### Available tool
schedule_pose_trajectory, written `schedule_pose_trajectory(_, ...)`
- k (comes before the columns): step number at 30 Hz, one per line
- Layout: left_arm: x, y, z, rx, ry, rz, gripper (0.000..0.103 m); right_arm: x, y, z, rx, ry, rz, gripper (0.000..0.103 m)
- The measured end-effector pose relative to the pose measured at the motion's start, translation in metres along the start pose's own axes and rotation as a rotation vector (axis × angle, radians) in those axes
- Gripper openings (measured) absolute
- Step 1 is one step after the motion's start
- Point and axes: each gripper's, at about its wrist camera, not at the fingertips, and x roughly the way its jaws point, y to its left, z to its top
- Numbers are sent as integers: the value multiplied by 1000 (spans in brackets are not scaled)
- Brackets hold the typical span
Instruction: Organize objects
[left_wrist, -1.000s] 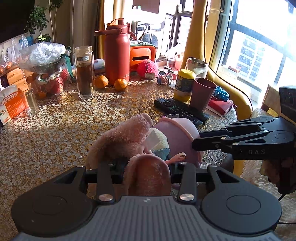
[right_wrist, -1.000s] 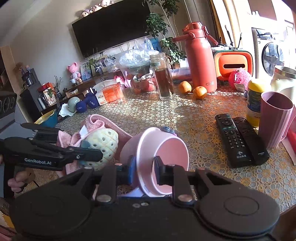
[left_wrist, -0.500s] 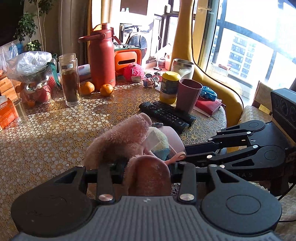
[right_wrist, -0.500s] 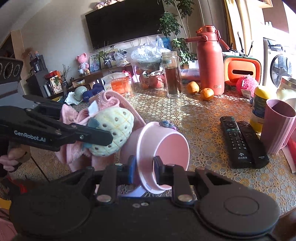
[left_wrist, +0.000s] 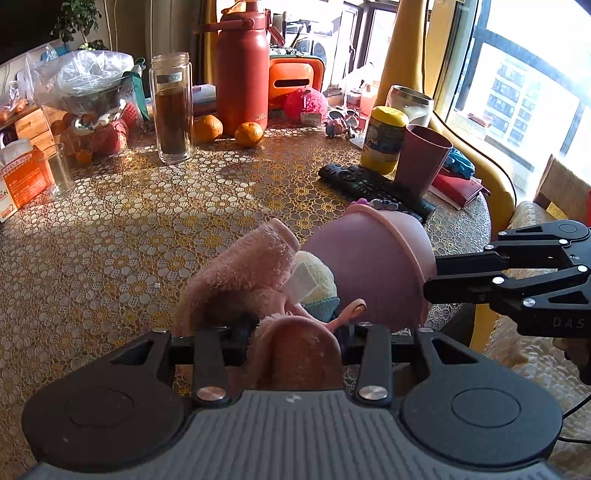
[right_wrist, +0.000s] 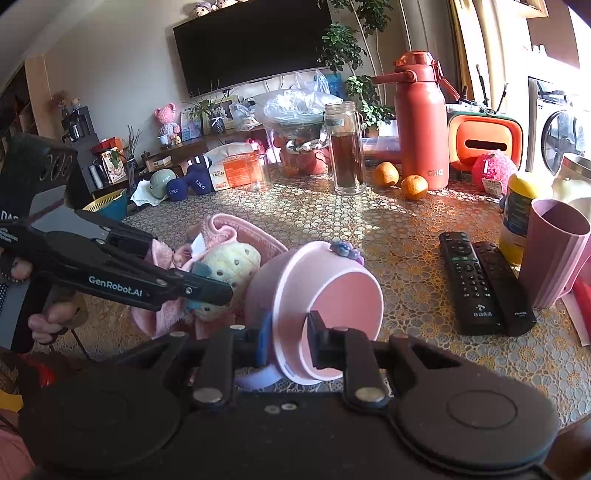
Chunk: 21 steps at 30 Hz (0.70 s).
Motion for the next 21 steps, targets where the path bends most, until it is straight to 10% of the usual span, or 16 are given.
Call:
schedule_pose_trajectory(10,10,-2,-11,9,34,-1,39,-1,-16,10,179,-36,58,44)
schedule_pose_trajectory(21,10,-6,-16,32,34,6,39,24,-55,9,587,-49,129,39)
